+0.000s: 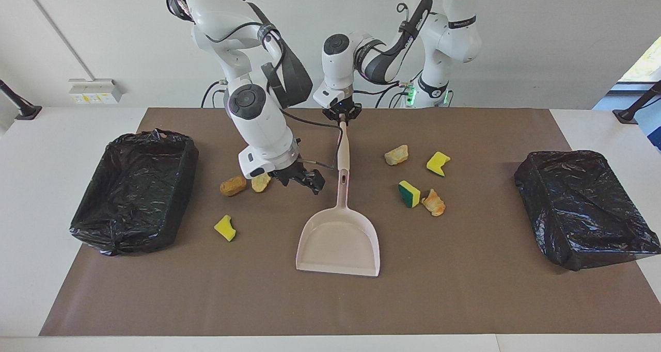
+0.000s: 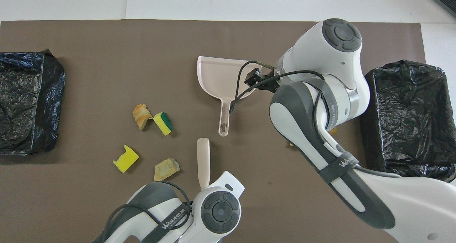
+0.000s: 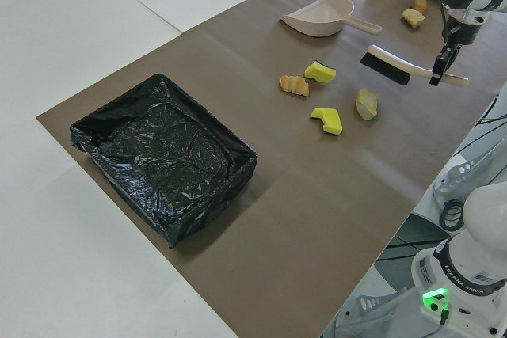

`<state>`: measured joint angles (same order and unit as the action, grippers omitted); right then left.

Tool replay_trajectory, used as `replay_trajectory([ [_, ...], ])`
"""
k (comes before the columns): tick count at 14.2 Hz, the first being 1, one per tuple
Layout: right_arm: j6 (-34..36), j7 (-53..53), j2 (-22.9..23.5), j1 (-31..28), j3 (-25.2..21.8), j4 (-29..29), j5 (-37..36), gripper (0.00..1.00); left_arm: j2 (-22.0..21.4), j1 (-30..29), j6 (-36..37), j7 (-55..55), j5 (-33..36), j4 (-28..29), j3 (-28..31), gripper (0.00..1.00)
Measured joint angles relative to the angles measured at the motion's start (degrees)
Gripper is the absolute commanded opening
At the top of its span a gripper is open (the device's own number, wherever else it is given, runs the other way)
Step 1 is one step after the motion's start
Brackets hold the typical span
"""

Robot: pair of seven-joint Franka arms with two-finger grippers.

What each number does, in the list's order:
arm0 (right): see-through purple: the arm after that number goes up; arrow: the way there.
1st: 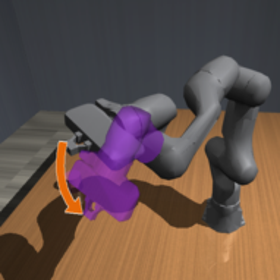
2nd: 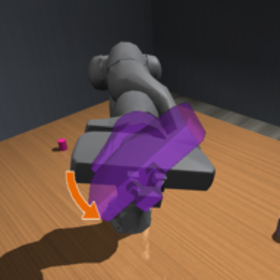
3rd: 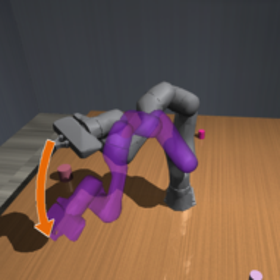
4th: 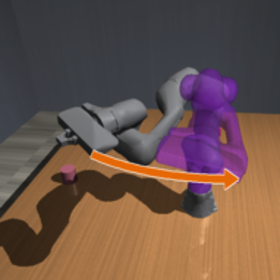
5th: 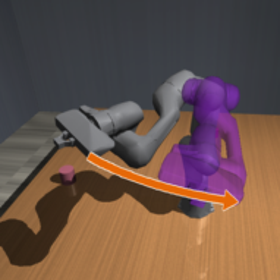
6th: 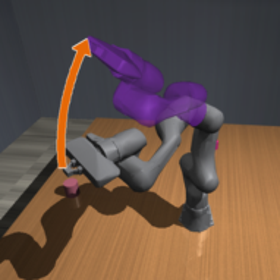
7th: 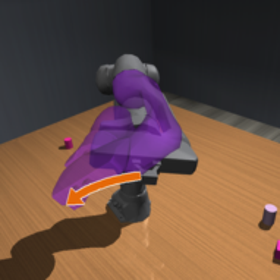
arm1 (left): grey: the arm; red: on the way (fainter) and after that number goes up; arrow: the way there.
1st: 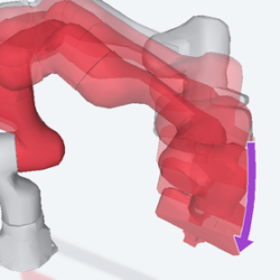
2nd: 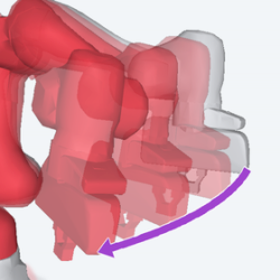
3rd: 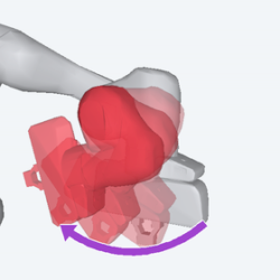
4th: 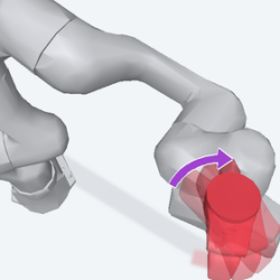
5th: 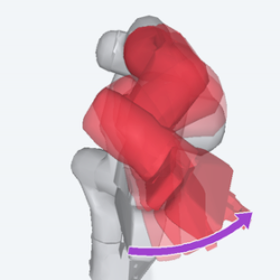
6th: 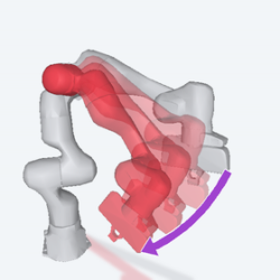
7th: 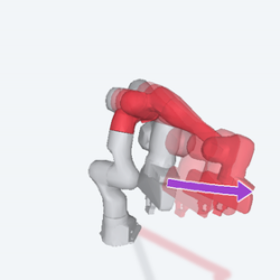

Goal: Sweep and dump trash in bin
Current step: 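Grasp the brush with the left gripper while the right gripper grasps the dustpan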

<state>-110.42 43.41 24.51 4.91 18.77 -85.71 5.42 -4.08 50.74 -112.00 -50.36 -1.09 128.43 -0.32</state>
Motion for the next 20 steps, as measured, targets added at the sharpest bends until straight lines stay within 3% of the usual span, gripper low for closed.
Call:
replay_trajectory([
  [3,-0.77,0.15,0.7,1.53,0.84,-0.03,-0.17,1.0,-0.6,-6.82,-0.01,0.95,0.14,0.24,0.08,0.0],
  [7,-4.66,1.83,3.95,4.82,0.98,-0.07,-1.85,1.0,3.2,-17.91,-13.27,5.64,0.15,0.34,0.23,0.0],
  [9,-5.11,1.88,5.16,5.22,1.6,-0.05,-3.41,1.0,4.68,-21.26,-14.59,6.16,0.15,0.18,0.25,0.0],
  [14,-5.12,1.88,6.41,6.97,4.18,-0.22,-5.42,1.0,3.04,-22.7,-0.56,6.17,0.15,-0.31,0.01,0.0],
  [18,-5.26,1.4,6.48,6.94,4.83,-2.98,-7.43,1.0,-3.62,-22.36,5.97,6.57,0.14,-0.73,-0.77,0.0],
  [20,-5.43,1.06,6.48,6.91,4.83,-3.74,-7.56,0.84,-6.3,-20.38,8.12,7.19,0.13,-0.63,-1.29,0.0],
])
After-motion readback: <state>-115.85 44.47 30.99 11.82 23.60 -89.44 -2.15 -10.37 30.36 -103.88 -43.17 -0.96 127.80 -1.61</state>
